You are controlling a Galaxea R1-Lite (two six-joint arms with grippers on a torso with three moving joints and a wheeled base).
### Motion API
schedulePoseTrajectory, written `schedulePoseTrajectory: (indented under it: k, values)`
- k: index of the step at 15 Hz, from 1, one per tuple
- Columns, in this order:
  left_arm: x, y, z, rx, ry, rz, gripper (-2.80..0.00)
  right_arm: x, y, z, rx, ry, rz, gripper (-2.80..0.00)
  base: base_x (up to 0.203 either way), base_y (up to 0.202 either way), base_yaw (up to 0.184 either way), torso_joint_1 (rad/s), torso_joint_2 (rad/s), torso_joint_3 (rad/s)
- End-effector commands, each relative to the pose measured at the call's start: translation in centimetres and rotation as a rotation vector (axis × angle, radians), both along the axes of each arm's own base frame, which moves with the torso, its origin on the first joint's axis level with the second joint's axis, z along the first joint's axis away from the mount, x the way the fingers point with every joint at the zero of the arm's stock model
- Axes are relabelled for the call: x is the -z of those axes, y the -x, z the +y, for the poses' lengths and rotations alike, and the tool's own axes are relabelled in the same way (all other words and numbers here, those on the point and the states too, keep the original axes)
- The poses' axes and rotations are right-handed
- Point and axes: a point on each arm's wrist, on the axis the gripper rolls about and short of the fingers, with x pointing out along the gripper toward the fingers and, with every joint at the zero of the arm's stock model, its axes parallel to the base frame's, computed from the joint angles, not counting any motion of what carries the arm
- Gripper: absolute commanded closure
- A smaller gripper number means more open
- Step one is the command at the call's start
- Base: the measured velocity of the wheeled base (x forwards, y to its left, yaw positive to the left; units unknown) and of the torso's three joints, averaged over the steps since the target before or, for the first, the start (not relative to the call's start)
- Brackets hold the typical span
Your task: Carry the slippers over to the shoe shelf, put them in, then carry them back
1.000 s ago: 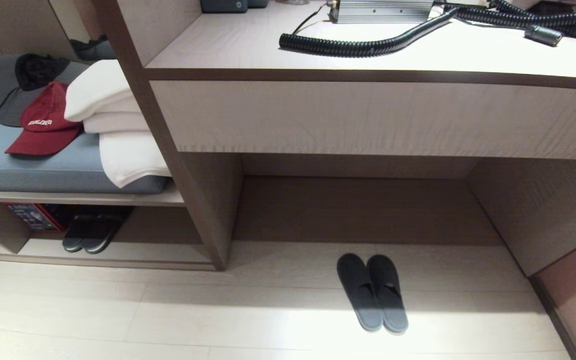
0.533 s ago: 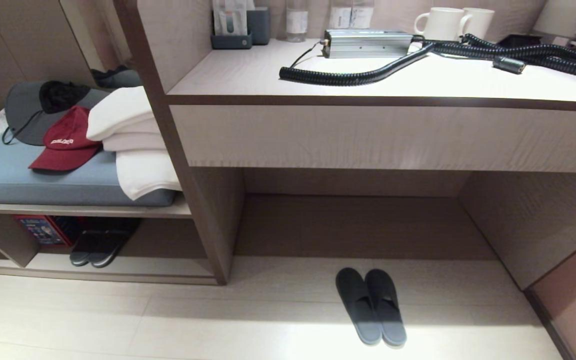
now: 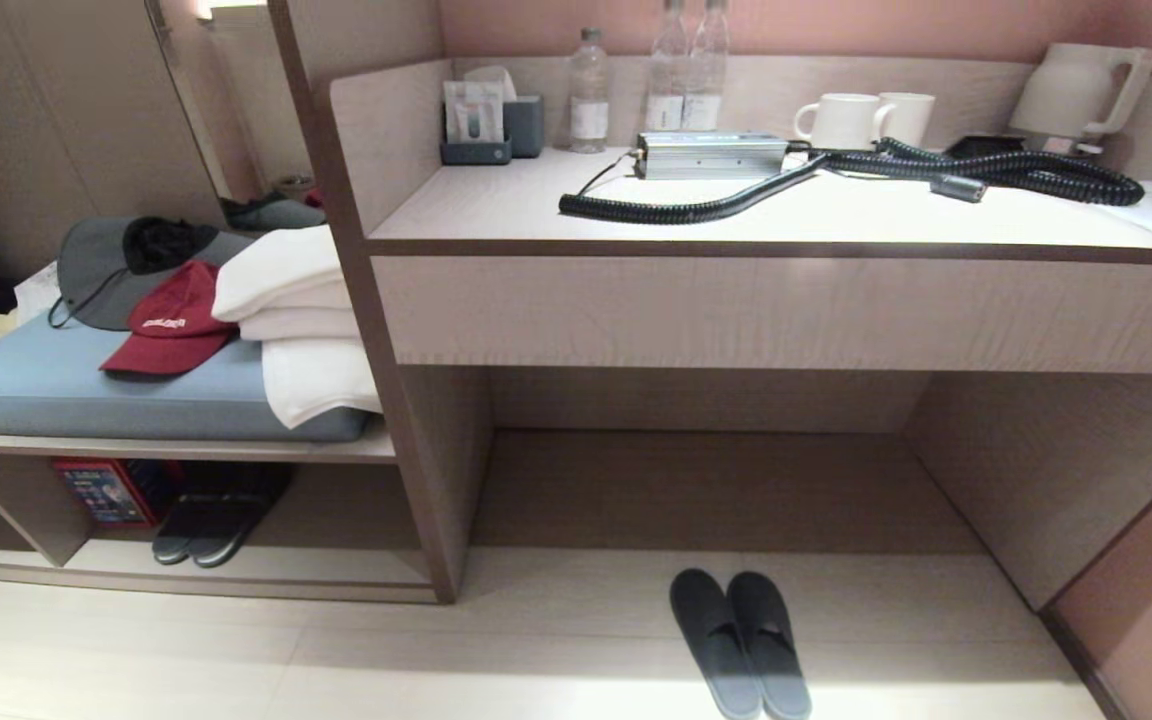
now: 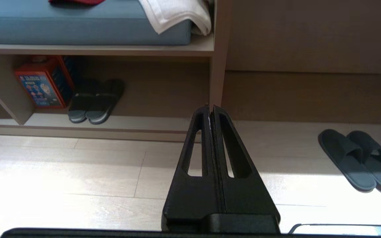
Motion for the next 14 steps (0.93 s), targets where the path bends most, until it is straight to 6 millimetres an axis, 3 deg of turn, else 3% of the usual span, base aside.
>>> schedulePoseTrajectory:
  k: [1,5,10,14]
  values:
    - [0.0,-0.01,0.0,-0.001,0.0,0.001,0.0,0.04,-0.01,0.0,-0.001,0.001,0.001,0.0,0.0,0.0,0.0,0.005,0.01,0.207]
    - [0.0,-0.01,0.0,0.001,-0.007,0.001,0.0,0.05,-0.01,0.0,-0.001,0.001,0.002,0.0,0.0,0.0,0.0,0.001,0.0,0.183]
    - [0.0,-0.01,-0.01,-0.001,-0.005,0.001,0.0,0.05,-0.01,0.0,0.0,0.001,0.002,0.0,0.0,0.0,0.0,0.002,0.0,0.028]
    - [0.0,-0.01,0.0,0.001,-0.005,0.001,0.0,0.05,-0.01,0.0,-0.001,0.001,0.002,0.0,-0.166,0.0,0.001,0.004,0.0,0.002]
